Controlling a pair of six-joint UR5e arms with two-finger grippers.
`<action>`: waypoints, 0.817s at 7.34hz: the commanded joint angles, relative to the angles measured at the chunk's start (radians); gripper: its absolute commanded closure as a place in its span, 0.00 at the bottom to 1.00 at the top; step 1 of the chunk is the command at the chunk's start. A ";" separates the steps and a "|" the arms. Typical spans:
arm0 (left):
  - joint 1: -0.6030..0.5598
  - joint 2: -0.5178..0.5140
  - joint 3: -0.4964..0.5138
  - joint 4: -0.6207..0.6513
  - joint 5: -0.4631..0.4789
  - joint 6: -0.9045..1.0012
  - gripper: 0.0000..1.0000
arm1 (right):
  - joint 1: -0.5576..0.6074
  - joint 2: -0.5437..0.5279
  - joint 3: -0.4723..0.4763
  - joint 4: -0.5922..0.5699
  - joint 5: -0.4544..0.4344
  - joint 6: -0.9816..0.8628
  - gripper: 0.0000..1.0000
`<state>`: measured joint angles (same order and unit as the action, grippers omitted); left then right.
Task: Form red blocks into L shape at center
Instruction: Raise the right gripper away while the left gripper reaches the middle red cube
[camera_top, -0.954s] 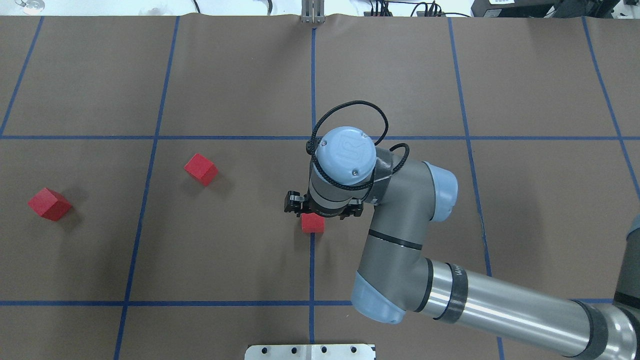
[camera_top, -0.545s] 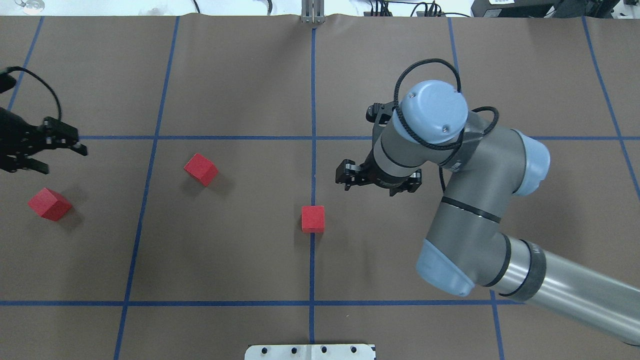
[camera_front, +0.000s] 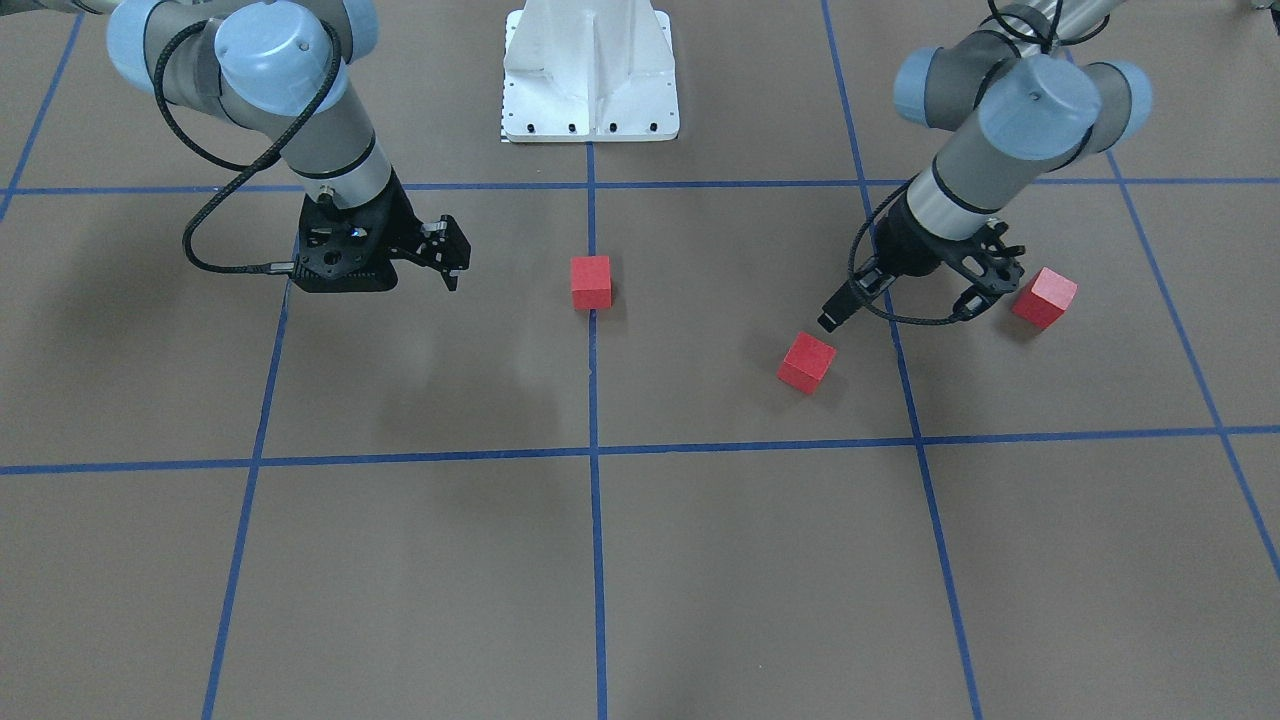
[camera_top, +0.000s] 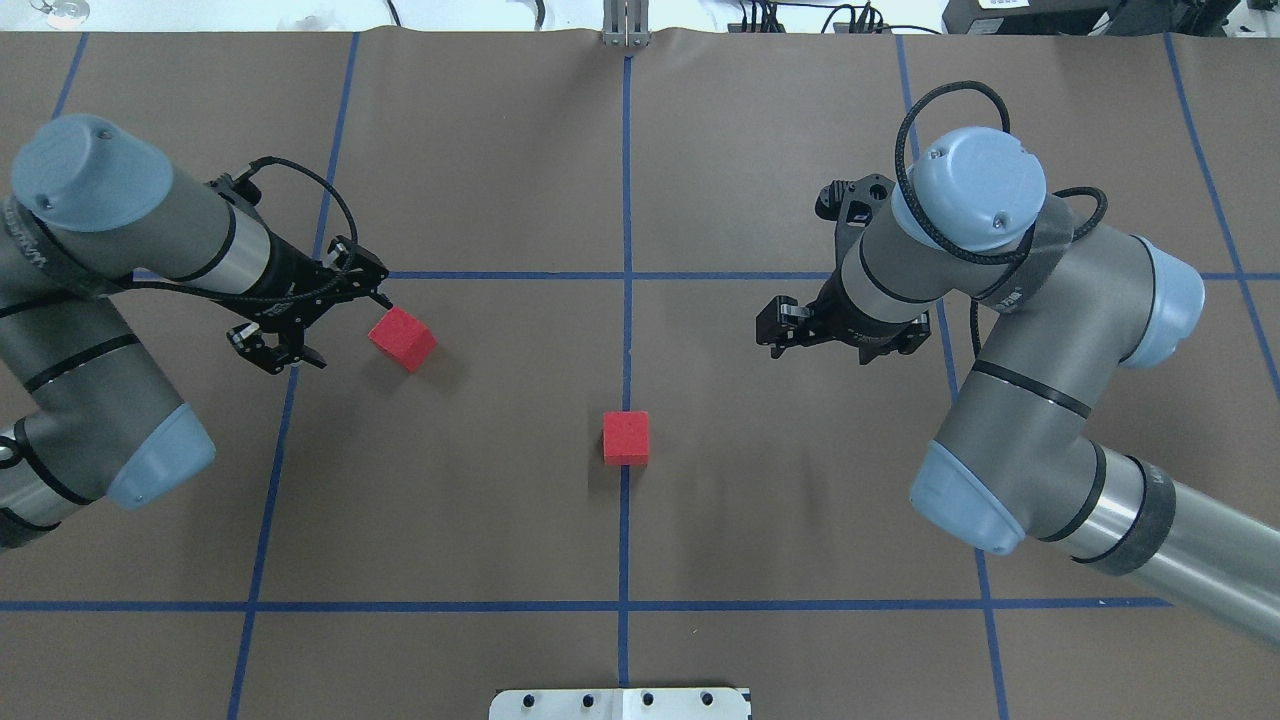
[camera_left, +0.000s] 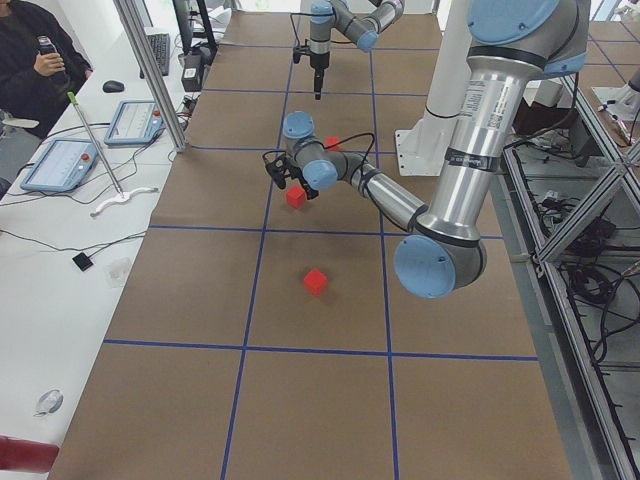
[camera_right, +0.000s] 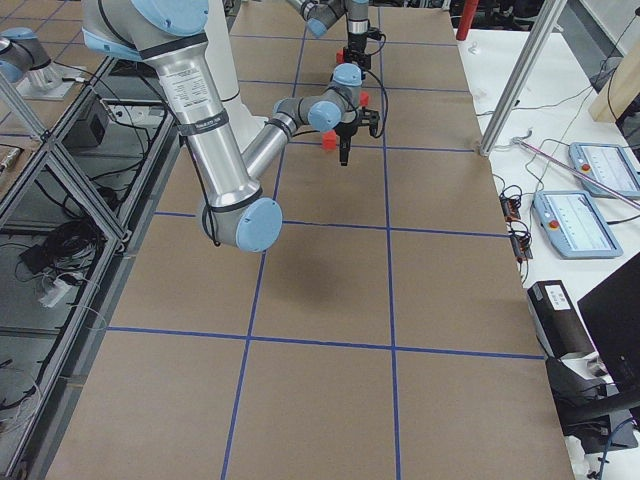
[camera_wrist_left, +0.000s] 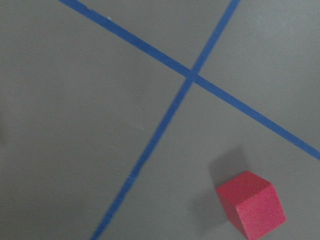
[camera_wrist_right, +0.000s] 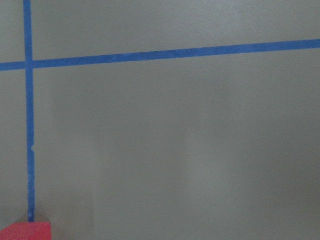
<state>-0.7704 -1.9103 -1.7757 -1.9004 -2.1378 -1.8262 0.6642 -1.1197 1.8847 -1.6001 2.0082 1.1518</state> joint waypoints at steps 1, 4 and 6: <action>0.032 -0.097 0.109 0.015 0.024 -0.118 0.00 | 0.002 -0.017 -0.001 0.000 -0.003 -0.004 0.01; 0.036 -0.133 0.187 0.009 0.024 -0.130 0.00 | 0.002 -0.017 -0.002 0.000 -0.008 -0.003 0.01; 0.040 -0.115 0.191 0.007 0.025 -0.130 0.01 | 0.002 -0.017 -0.004 0.000 -0.009 -0.003 0.01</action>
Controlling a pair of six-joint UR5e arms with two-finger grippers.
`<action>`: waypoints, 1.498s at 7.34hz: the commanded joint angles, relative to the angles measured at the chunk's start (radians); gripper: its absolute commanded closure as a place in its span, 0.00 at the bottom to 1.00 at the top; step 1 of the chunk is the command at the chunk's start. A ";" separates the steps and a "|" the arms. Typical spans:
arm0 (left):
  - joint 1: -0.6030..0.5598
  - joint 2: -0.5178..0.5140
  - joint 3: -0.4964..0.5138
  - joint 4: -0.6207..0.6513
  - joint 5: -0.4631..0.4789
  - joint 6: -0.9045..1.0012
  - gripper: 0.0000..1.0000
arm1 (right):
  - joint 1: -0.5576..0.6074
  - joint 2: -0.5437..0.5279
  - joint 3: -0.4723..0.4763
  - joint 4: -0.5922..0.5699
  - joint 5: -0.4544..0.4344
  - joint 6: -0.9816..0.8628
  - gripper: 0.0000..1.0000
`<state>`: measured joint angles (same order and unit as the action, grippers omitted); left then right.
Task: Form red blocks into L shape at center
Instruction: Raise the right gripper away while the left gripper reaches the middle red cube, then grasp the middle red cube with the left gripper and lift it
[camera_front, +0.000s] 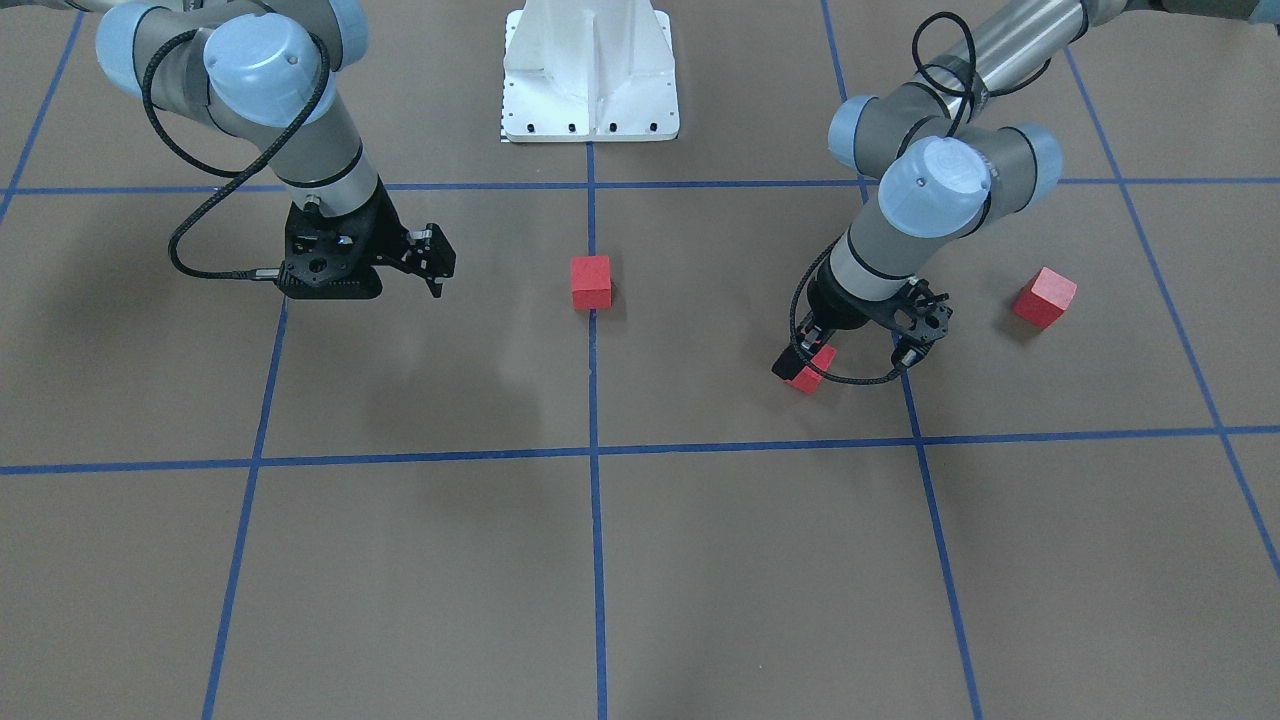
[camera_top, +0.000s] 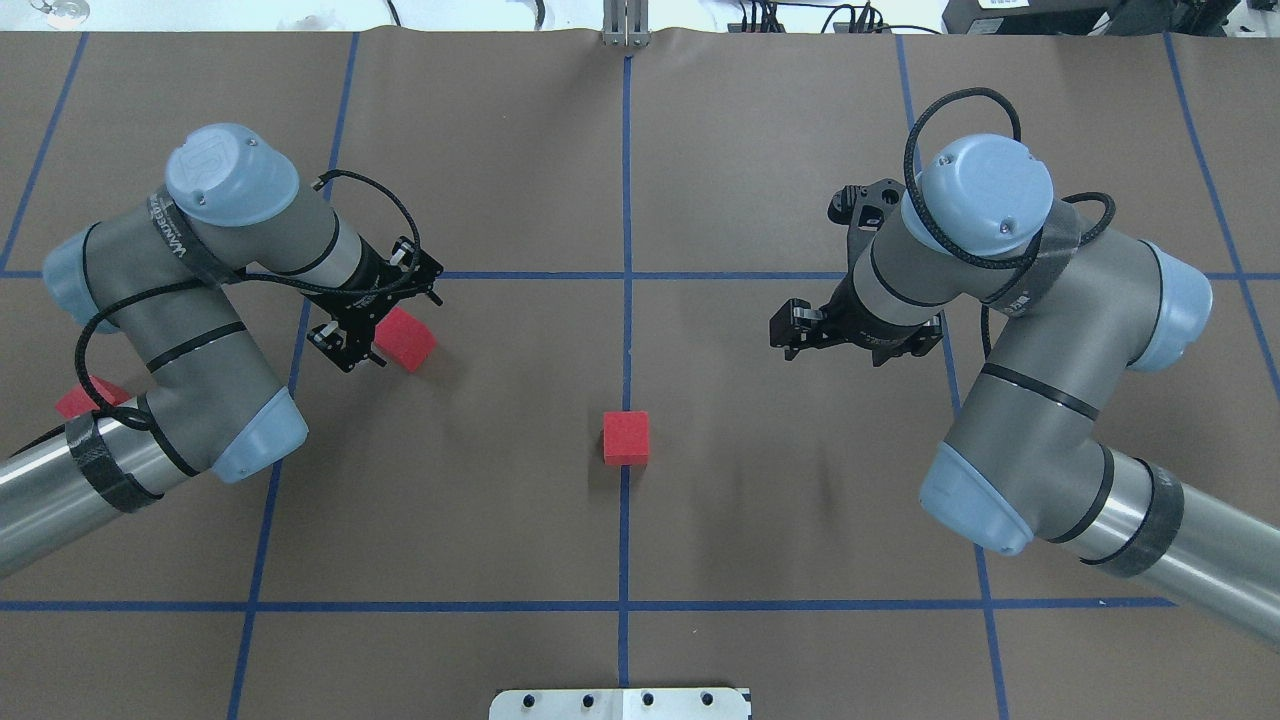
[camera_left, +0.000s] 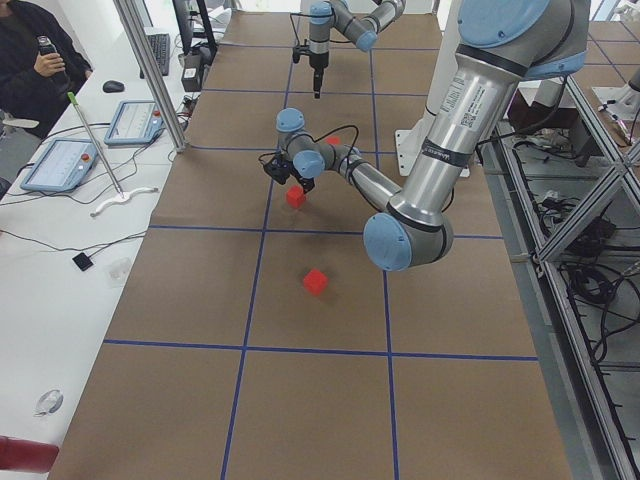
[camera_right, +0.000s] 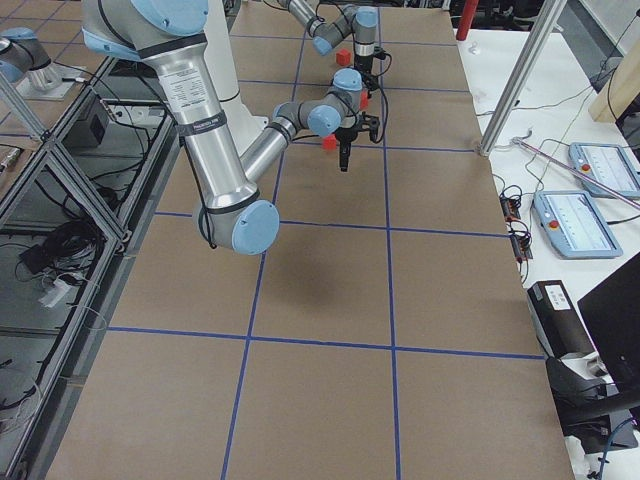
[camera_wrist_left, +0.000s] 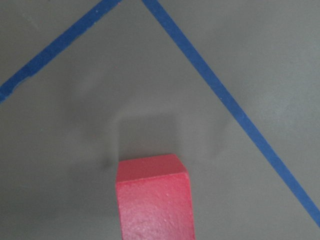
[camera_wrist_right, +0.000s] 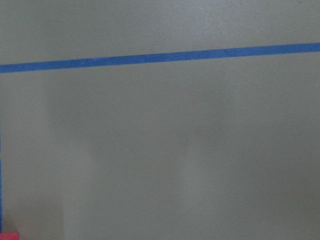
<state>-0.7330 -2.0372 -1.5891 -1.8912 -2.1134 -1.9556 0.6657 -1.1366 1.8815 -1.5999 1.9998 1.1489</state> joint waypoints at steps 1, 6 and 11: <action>0.003 0.014 0.006 0.000 0.001 -0.002 0.01 | 0.000 0.000 -0.001 0.000 -0.001 0.000 0.01; 0.007 -0.009 0.034 0.003 0.030 -0.002 1.00 | 0.000 0.000 -0.001 0.000 -0.001 0.000 0.01; 0.050 -0.263 0.004 0.235 0.082 0.147 1.00 | 0.009 -0.008 0.004 0.000 -0.003 0.000 0.01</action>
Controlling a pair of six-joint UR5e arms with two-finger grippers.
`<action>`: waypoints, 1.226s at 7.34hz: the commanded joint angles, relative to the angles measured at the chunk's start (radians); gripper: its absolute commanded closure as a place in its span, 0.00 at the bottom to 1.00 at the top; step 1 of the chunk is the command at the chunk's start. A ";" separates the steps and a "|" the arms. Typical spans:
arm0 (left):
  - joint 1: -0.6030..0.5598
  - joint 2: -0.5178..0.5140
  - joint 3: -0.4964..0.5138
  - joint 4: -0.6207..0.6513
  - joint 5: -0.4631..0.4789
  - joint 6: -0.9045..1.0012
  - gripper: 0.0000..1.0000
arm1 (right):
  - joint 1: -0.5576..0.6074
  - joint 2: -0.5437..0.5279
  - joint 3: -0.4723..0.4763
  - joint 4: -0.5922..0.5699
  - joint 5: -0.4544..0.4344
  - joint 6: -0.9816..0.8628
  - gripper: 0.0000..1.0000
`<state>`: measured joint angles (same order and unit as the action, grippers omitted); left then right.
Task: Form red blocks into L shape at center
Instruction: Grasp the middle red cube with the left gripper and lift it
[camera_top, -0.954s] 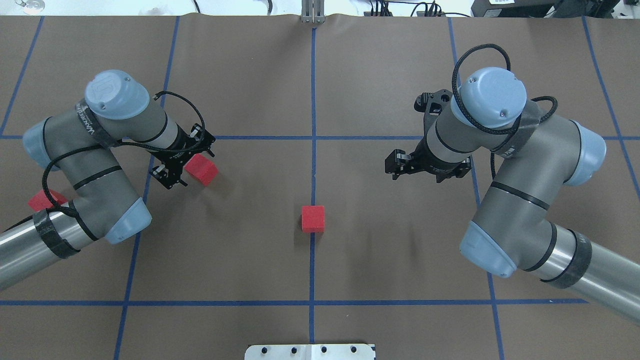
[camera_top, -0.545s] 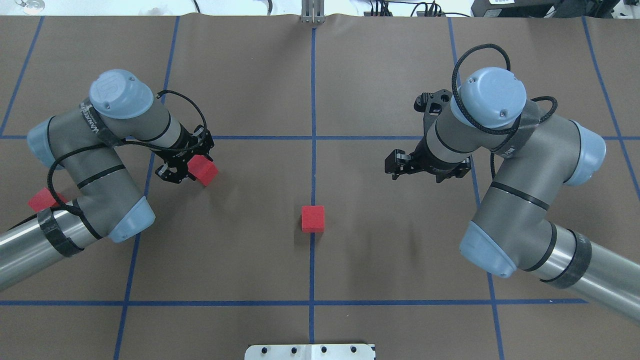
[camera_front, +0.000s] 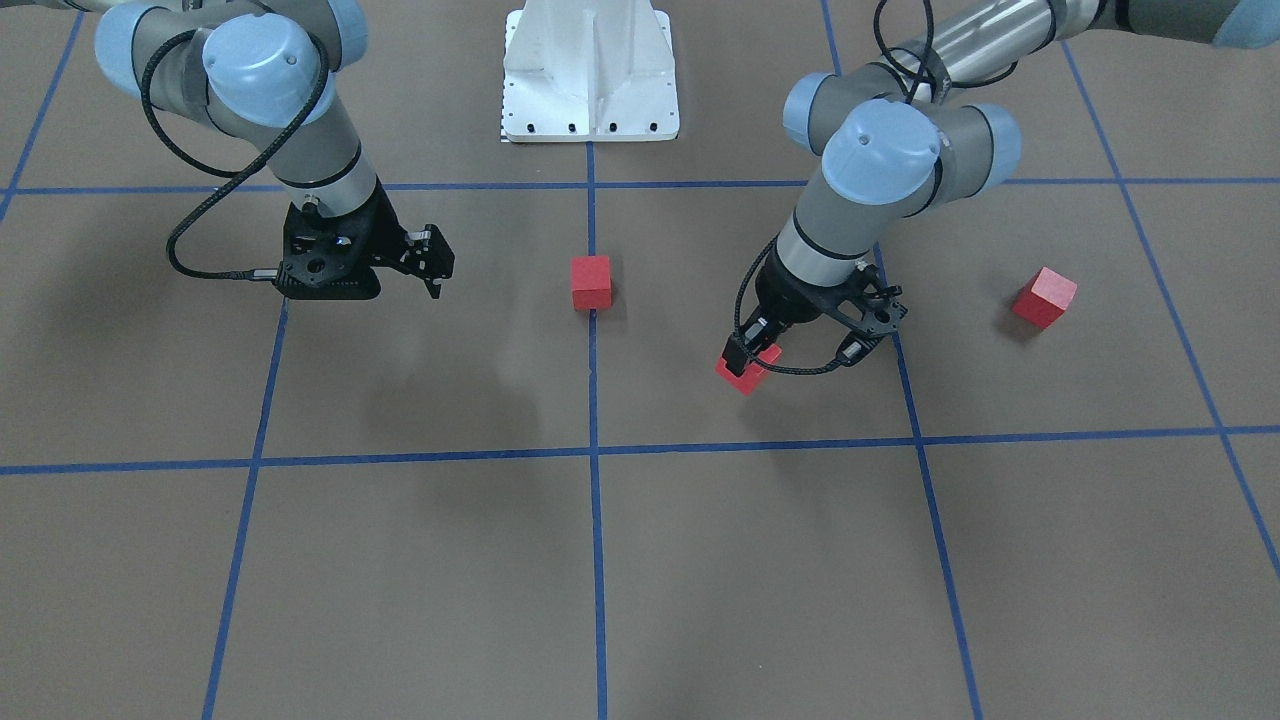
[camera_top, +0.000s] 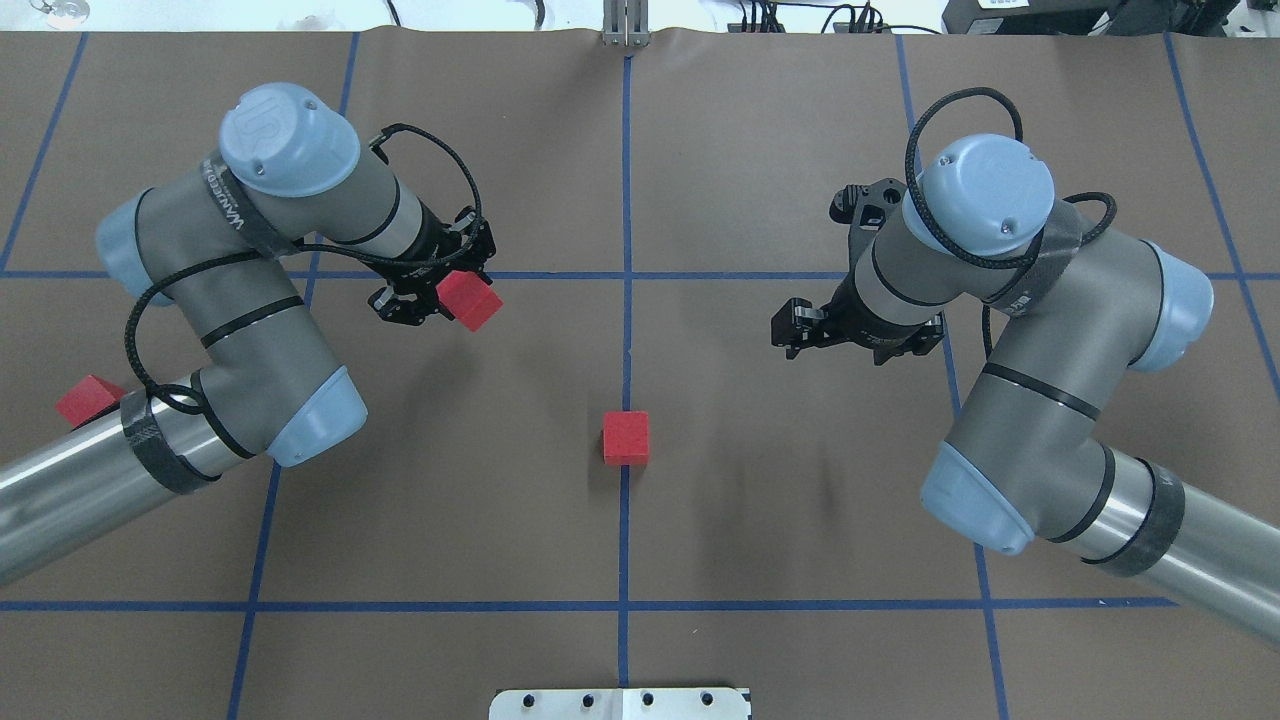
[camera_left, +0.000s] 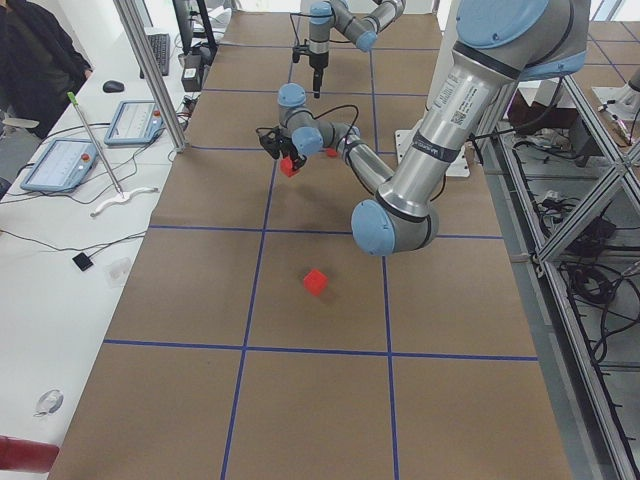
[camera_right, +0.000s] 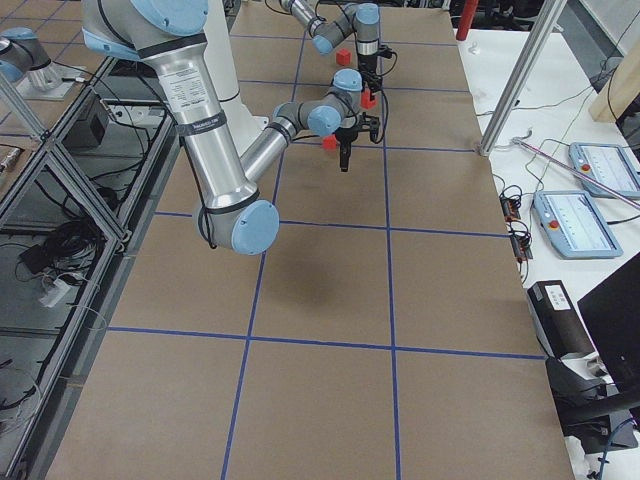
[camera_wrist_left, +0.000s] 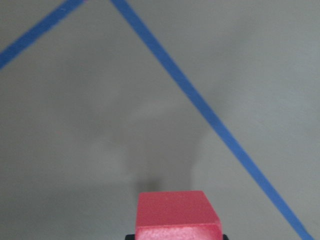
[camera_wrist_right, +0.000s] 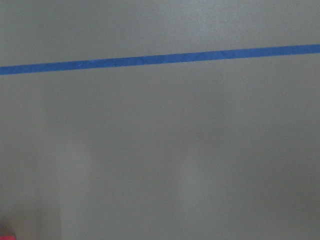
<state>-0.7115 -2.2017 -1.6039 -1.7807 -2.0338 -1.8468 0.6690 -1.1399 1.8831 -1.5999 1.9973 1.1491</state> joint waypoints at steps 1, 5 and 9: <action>0.076 -0.143 0.028 0.189 0.023 0.173 1.00 | 0.026 -0.008 0.004 0.000 0.009 -0.005 0.01; 0.159 -0.330 0.236 0.175 0.049 0.488 1.00 | 0.061 -0.050 0.021 0.000 0.011 -0.068 0.01; 0.191 -0.352 0.326 0.130 0.050 0.537 1.00 | 0.063 -0.067 0.024 0.002 0.005 -0.068 0.01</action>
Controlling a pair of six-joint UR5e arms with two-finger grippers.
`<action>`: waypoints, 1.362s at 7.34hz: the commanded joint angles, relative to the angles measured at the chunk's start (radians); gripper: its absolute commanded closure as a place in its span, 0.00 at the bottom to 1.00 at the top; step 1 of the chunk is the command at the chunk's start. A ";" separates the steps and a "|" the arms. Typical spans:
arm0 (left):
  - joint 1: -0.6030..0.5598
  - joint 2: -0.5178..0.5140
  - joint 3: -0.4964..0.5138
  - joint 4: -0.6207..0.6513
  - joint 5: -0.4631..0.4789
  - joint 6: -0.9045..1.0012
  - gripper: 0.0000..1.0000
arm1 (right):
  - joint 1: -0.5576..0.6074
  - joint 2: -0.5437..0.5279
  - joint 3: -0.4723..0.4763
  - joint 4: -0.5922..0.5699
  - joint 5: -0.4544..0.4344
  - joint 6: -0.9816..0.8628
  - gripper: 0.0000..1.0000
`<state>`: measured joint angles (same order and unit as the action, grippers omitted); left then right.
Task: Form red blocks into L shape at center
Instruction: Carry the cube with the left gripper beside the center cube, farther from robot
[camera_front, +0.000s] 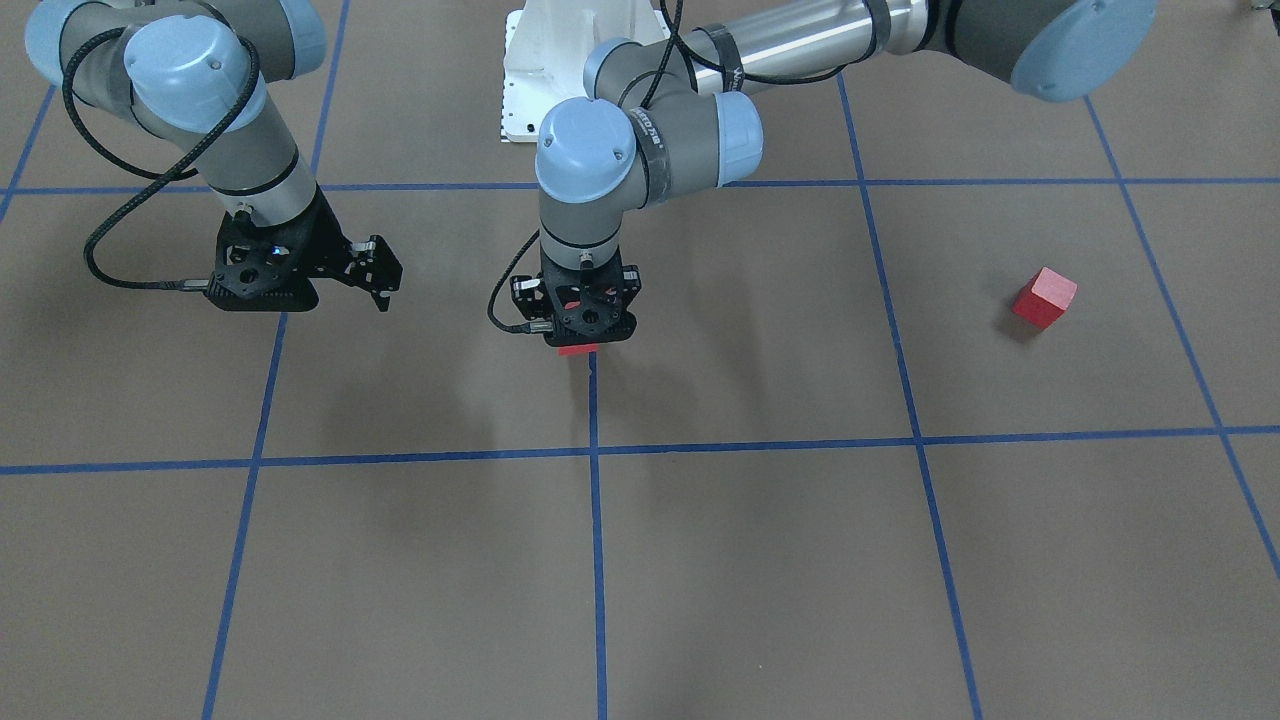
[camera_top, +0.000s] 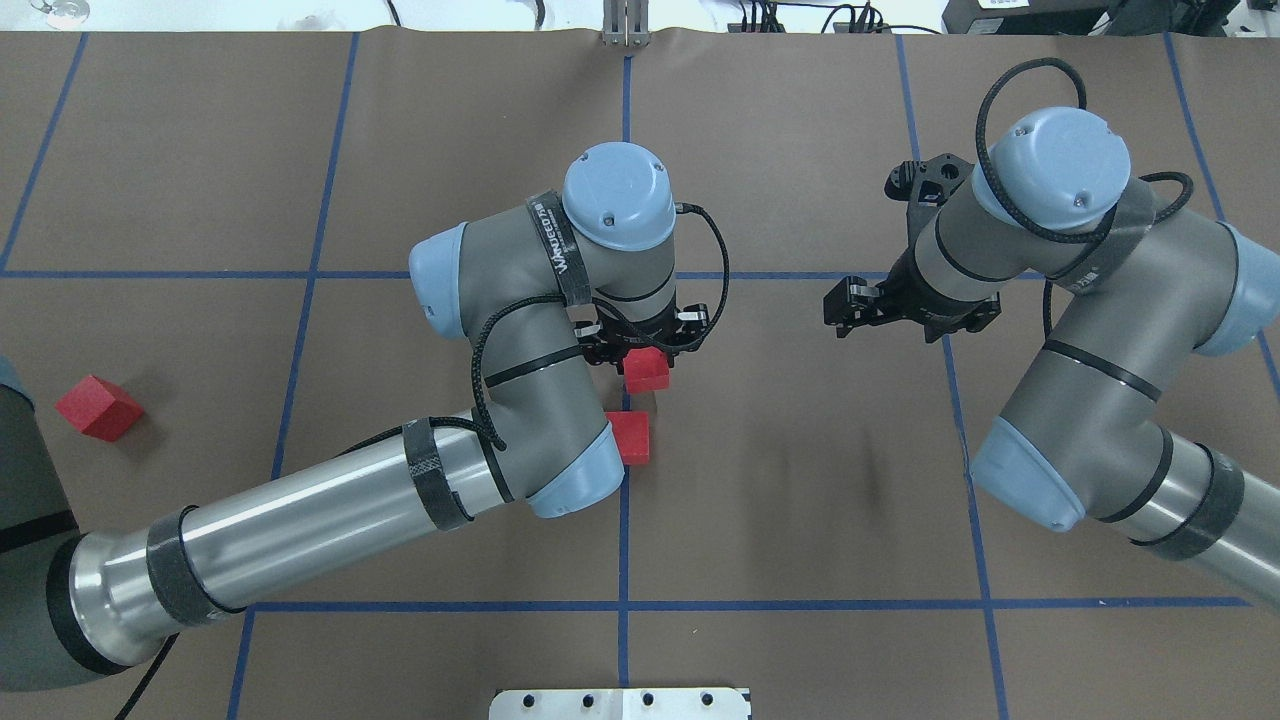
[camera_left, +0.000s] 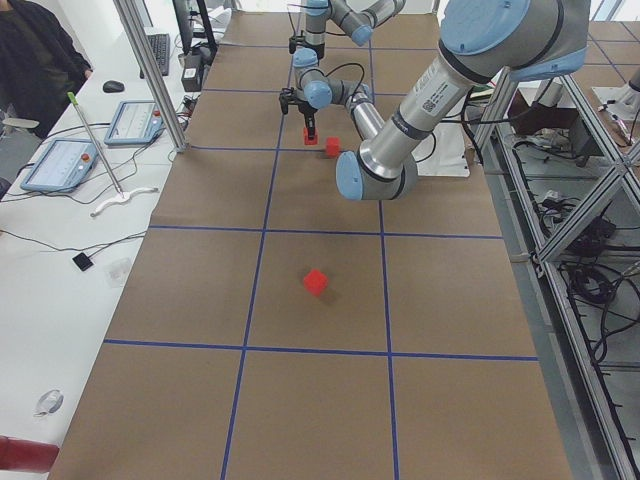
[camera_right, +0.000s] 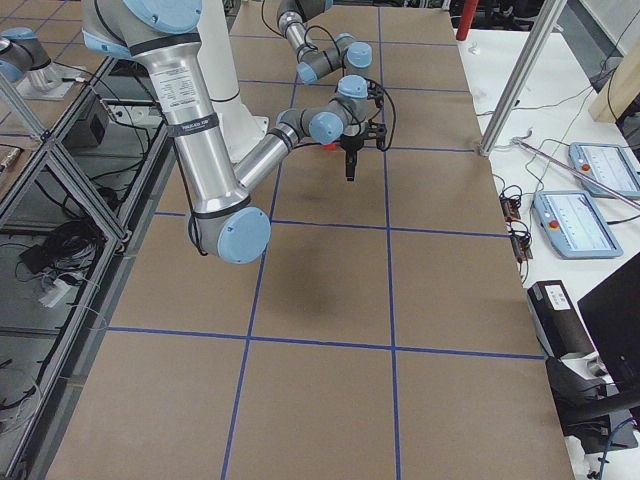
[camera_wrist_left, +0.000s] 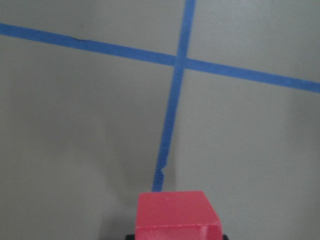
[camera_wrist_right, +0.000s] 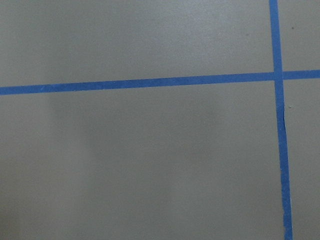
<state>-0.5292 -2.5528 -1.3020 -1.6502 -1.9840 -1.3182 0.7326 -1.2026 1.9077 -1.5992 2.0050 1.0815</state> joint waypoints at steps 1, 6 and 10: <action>0.012 0.000 0.024 0.004 -0.001 0.020 1.00 | -0.002 -0.008 -0.001 0.001 -0.003 -0.002 0.01; 0.011 0.022 0.012 0.017 -0.012 0.061 1.00 | -0.004 -0.009 -0.006 0.001 -0.006 -0.002 0.01; 0.009 0.022 -0.003 0.041 -0.012 0.070 1.00 | -0.004 -0.008 -0.006 0.001 -0.006 0.000 0.01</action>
<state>-0.5189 -2.5323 -1.2948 -1.6177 -1.9957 -1.2500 0.7287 -1.2104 1.9022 -1.5984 1.9988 1.0814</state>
